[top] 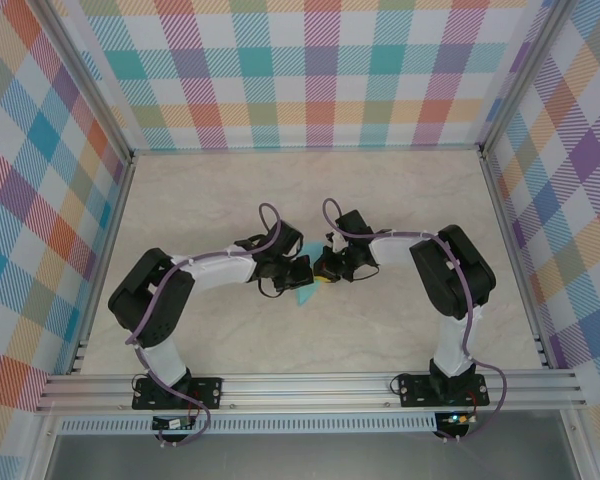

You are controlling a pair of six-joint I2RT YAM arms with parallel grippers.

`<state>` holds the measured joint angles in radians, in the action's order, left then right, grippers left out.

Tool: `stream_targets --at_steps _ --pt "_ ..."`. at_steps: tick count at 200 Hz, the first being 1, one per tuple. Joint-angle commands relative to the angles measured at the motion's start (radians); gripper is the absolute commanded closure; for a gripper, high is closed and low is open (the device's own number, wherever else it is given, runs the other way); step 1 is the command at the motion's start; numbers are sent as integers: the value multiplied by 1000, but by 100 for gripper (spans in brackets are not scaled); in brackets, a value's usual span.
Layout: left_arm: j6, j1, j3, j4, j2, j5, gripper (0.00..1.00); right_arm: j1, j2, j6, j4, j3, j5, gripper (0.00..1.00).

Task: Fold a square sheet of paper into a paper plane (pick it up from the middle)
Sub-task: Third fold the triangle at the center of the table.

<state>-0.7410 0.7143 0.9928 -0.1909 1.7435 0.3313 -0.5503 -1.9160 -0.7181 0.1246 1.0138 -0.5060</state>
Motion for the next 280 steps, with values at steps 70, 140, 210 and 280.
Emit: stream_targets --at_steps 70,140,210,280 --pt "-56 51 -89 16 -1 -13 100 -5 -70 -10 83 -35 144 100" --pt "-63 53 -133 19 -4 -41 100 -6 -78 -7 95 -35 152 100" --pt "-70 52 -223 35 -39 -43 100 -5 -97 8 165 -25 210 100" --pt "25 63 -309 -16 -121 25 100 -5 -142 -6 246 2 258 100"
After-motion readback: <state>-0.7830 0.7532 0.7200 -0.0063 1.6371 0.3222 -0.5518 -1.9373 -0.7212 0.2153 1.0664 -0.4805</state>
